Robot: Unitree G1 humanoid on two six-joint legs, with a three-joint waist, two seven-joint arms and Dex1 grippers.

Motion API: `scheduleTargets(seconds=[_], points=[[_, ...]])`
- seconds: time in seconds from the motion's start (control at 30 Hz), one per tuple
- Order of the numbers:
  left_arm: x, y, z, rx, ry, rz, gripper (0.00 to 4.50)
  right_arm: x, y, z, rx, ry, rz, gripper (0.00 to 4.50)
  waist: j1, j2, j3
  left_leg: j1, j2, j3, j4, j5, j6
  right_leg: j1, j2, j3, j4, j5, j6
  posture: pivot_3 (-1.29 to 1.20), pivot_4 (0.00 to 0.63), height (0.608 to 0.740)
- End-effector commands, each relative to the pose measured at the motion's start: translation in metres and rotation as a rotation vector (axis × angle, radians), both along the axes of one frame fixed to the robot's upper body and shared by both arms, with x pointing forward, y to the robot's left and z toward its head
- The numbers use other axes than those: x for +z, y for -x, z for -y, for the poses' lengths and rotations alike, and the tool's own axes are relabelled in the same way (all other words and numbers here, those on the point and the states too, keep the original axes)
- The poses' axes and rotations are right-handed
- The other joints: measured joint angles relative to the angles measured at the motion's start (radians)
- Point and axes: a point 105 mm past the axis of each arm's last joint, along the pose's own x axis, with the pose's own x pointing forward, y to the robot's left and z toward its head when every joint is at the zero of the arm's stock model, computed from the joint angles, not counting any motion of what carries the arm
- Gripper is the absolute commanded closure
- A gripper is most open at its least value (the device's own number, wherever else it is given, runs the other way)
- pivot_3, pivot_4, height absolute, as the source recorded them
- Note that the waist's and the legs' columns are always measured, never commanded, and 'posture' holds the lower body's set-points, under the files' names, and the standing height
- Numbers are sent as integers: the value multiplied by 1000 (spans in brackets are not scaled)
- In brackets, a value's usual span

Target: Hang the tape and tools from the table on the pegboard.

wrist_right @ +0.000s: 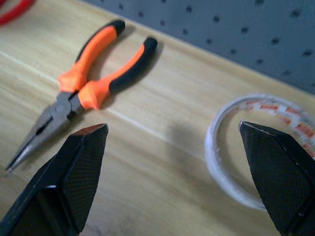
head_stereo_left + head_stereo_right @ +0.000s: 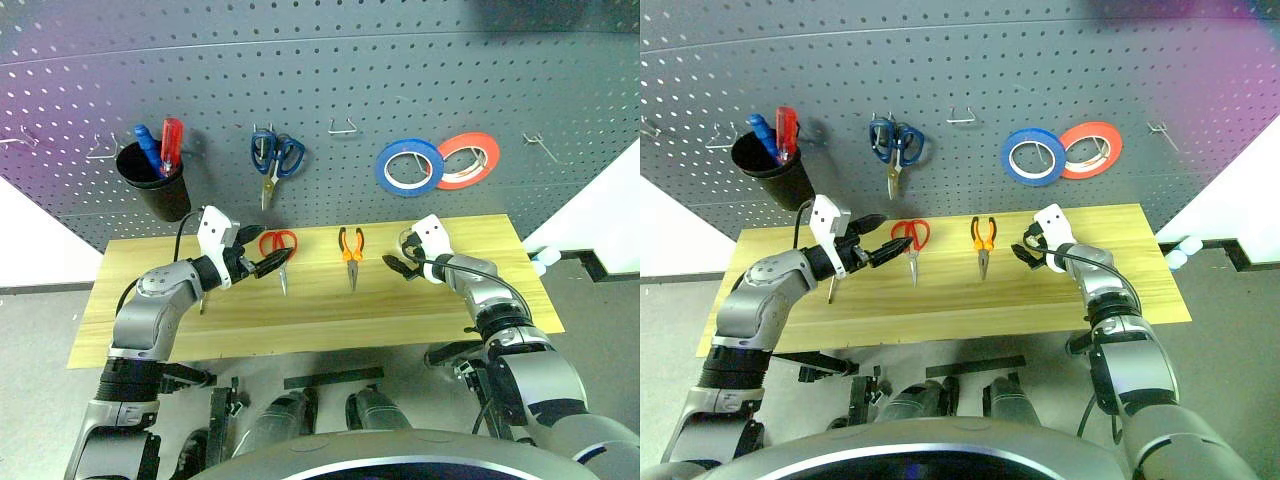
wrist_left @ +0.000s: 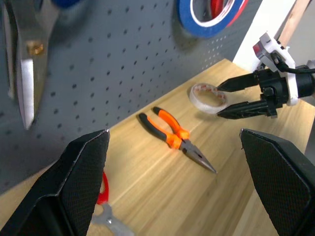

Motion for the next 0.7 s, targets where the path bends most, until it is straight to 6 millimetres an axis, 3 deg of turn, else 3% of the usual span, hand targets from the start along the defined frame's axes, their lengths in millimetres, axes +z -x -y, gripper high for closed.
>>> scheduleTargets(seconds=[0.03,0.33,0.7], points=[[11,3,0,4,-2,41,46,12,-6,3,-9,4,35,0,0,-2,10,0,0,0,0,0,0,0,0,0,0,0,0,-38,306,740],[17,0,4,21,12,58,46,9,-8,11,-47,29,17,0,0,-9,43,0,0,0,0,0,-1,0,0,0,0,0,0,-24,323,740],[19,0,4,31,17,58,46,14,-17,12,-93,25,25,0,1,-10,47,-4,1,0,0,0,-1,-3,0,-1,-1,0,0,-8,316,740]])
